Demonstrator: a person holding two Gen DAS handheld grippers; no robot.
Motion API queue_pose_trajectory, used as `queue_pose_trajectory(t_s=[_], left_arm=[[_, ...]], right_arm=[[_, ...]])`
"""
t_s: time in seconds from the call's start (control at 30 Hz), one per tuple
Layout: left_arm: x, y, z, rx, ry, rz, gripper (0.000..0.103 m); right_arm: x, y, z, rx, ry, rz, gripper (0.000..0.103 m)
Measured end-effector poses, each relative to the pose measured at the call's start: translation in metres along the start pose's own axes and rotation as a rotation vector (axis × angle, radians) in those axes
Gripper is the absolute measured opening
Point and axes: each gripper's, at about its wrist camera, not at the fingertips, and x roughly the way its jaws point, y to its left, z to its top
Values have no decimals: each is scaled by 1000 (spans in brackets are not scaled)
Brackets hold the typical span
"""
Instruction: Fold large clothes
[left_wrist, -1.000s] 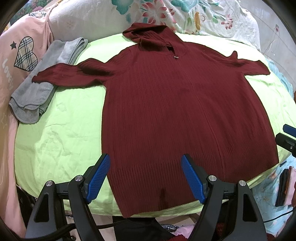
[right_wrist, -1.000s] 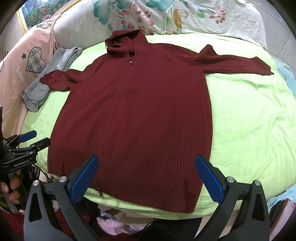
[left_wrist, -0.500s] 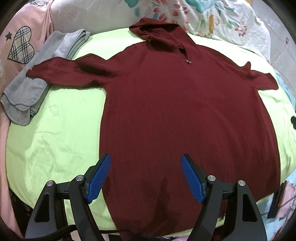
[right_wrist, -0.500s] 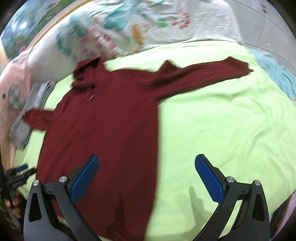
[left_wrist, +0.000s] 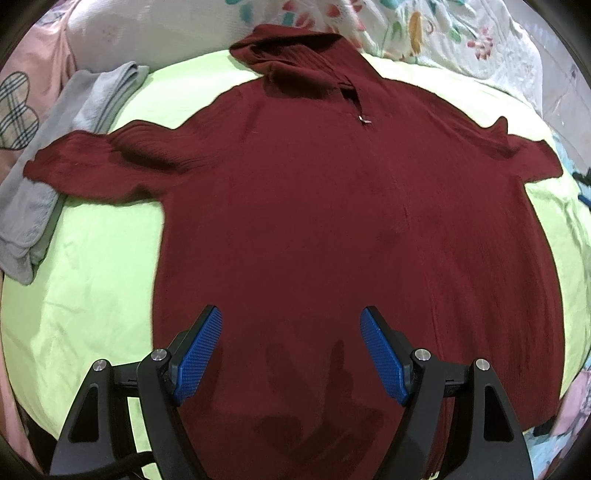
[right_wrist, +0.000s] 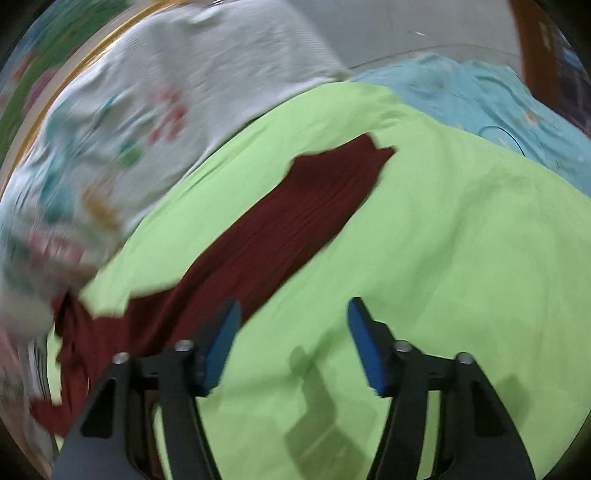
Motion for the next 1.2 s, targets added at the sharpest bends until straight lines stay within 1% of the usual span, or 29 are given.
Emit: queue_pose_trajectory(t_s=[0.1, 0.17, 0.33, 0.43, 0.5, 0.57, 0.6, 0.63, 0.7, 0.77, 0.83, 0.93, 1.07, 1.13, 1.17, 1.2], left_arm=[[13, -8, 5, 12, 25, 4, 78], [21, -12, 7, 17, 44, 7, 78], [43, -21, 17, 19, 88, 10, 78], [51, -27, 20, 28, 104, 15, 78], [54, -29, 23, 34, 101, 17, 78], [54, -29, 24, 41, 114, 19, 78], [53, -29, 25, 40, 111, 14, 78], [53, -30, 27, 40, 105, 11, 78], [52, -30, 32, 37, 90, 2, 78], [47, -28, 32, 33, 78, -6, 78], [42, -25, 32, 26, 61, -13, 78], [32, -14, 32, 12, 50, -17, 78], [28, -5, 34, -16, 23, -14, 78], [25, 5, 32, -37, 14, -14, 78], [23, 11, 31, -49, 9, -12, 78], [23, 16, 29, -57, 6, -12, 78]], right_arm=[[21, -21, 31, 64, -27, -13, 53], [32, -34, 50, 89, -38, -45, 52], [75, -50, 88, 144, -31, -22, 51], [94, -66, 103, 223, -26, 18, 50], [102, -78, 107, 300, -29, 76, 38], [103, -82, 107, 342, -31, 117, 12], [102, -80, 106, 347, -31, 146, 9], [101, -76, 105, 339, -36, 153, 9], [89, -57, 102, 282, -46, 186, 8], [76, -32, 95, 220, -37, 225, 8], [61, 5, 78, 141, -15, 269, 8], [46, 50, 49, 90, 33, 348, 8], [34, 129, -17, 30, 141, 499, 8], [37, 168, -53, 22, 218, 573, 8], [39, 181, -66, 23, 244, 603, 8], [43, 202, -86, 27, 286, 649, 8]])
